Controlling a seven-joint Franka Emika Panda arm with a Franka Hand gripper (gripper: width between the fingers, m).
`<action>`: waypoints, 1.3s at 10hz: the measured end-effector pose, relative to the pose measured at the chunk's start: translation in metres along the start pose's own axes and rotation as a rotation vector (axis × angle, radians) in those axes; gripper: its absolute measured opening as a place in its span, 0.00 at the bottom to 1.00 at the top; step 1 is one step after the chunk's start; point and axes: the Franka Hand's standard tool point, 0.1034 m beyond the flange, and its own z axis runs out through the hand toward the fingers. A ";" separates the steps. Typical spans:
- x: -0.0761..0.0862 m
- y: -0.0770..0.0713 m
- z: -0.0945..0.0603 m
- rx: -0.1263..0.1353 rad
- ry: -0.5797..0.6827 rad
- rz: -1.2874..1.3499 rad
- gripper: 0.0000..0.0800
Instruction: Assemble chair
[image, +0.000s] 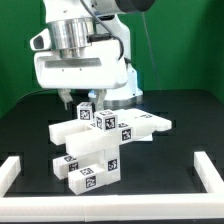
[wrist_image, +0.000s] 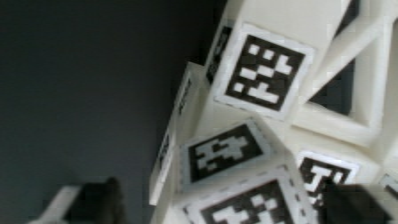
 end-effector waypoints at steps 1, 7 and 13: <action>0.000 0.000 0.000 0.000 0.000 -0.002 0.48; 0.000 -0.001 0.000 0.001 0.001 0.458 0.36; 0.002 0.001 0.000 0.006 0.011 0.675 0.36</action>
Offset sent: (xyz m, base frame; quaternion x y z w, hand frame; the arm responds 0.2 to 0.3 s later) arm 0.0000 0.0000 0.0000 0.0000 0.0000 0.1938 0.9810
